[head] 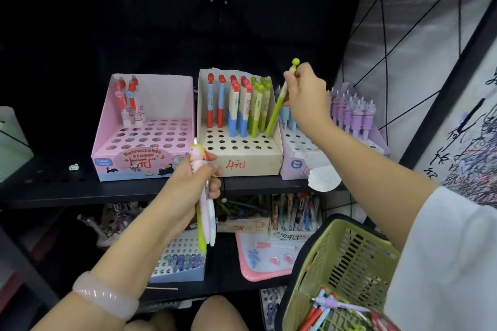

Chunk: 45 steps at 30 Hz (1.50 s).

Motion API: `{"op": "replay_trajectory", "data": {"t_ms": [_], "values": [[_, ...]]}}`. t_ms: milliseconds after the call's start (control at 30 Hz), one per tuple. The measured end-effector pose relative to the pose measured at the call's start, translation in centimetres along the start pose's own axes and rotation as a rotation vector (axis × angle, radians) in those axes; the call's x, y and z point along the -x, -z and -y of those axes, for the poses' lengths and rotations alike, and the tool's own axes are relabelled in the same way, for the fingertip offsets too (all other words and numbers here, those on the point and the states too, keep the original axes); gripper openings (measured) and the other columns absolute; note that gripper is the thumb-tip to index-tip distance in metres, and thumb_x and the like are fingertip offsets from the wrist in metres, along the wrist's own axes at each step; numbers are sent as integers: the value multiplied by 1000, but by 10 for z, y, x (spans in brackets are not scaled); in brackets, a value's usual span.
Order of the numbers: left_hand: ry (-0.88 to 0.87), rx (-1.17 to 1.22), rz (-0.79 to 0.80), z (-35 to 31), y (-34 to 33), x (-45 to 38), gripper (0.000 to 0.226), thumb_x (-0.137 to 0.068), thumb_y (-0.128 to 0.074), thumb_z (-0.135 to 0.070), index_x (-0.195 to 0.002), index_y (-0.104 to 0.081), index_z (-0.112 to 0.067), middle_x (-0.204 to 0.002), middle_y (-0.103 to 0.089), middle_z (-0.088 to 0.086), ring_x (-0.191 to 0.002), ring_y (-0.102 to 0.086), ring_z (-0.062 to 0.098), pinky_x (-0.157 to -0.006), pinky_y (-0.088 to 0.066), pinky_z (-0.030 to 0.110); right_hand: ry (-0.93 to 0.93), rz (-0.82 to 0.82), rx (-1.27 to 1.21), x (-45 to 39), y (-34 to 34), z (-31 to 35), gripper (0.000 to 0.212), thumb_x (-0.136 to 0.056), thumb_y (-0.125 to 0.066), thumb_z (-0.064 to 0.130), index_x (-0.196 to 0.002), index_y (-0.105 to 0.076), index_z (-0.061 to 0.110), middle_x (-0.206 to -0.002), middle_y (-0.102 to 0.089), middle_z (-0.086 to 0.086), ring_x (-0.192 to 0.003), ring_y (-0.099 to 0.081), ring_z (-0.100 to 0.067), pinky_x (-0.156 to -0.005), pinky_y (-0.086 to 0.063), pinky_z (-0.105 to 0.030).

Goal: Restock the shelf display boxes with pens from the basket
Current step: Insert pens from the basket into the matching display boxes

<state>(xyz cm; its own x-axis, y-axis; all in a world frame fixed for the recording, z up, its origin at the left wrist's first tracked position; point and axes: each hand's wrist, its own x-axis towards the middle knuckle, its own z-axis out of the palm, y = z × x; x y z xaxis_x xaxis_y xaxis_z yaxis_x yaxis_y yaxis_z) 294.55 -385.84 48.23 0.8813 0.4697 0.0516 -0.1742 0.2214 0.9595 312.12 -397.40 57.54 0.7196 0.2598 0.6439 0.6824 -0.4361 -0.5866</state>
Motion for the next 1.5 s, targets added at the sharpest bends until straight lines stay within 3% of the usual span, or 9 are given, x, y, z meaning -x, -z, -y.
{"op": "replay_trajectory", "data": {"t_ms": [167,300,533,700,800,967,1200,1367,1500], "values": [[-54,5,-50,-1,-1,0,15,-94,-42,1,-93,-50,-12,-77,-59,4,-46,-43,9,-43,-38,20,39,-4,13,-3,-7,-1,19,-99,-42,27,-88,-42,11,-74,-57,-3,-75,-66,-32,-66,-54,-48],[-71,29,-67,-1,-1,1,13,-93,-43,0,-93,-50,-12,-84,-68,6,-53,-59,12,-51,-50,22,9,204,89,1,-20,-9,23,-99,-44,21,-94,-52,0,-85,-65,-21,-75,-65,-35,-71,-54,-50],[-96,201,-25,-5,-3,3,13,-96,-39,1,-92,-46,-8,-96,-72,13,-93,-69,28,-80,-57,36,-62,119,6,33,-20,1,17,-90,-60,26,-82,-48,16,-69,-50,7,-62,-46,-6,-53,-35,-17],[-86,221,-35,-4,-7,1,17,-95,-39,-2,-86,-49,-12,-99,-73,3,-96,-68,18,-74,-56,32,-239,849,-416,95,-25,31,24,-95,-50,29,-76,-60,20,-67,-60,4,-56,-54,-5,-50,-47,-14],[-52,270,-77,-4,-8,1,20,-96,-38,-5,-90,-54,-14,-101,-73,1,-90,-70,17,-58,-56,36,-266,1038,-552,110,-27,36,19,-95,-51,22,-79,-60,17,-72,-61,4,-65,-57,-4,-61,-51,-17],[-19,269,-106,-5,-4,2,16,-95,-42,-7,-100,-56,-13,-94,-73,7,-87,-71,23,-59,-57,39,-262,932,-590,107,-27,36,14,-93,-54,15,-81,-58,10,-74,-63,-2,-66,-59,-9,-62,-52,-19],[-65,80,-215,-7,-8,-3,9,-94,-51,-15,-86,-51,-17,-72,-61,6,-42,-55,9,-43,-48,21,-223,471,-549,63,-4,22,6,-93,-55,13,-87,-59,12,-78,-68,-2,-65,-65,-7,-66,-55,-18],[-76,-113,-207,-10,-9,-8,7,-90,-58,-25,-86,-55,-20,-101,-64,23,-39,-38,6,-38,-35,19,-190,617,-752,53,-9,32,16,-97,-45,10,-96,-60,14,-83,-70,3,-78,-67,-5,-78,-55,-20],[-127,-96,-118,-15,-1,-4,6,-89,-59,-21,-90,-56,-16,-77,-71,5,-38,-36,6,-36,-33,18,-141,793,-782,56,-15,38,18,-99,-42,12,-108,-57,16,-97,-69,3,-91,-63,-9,-86,-50,-25]]}}
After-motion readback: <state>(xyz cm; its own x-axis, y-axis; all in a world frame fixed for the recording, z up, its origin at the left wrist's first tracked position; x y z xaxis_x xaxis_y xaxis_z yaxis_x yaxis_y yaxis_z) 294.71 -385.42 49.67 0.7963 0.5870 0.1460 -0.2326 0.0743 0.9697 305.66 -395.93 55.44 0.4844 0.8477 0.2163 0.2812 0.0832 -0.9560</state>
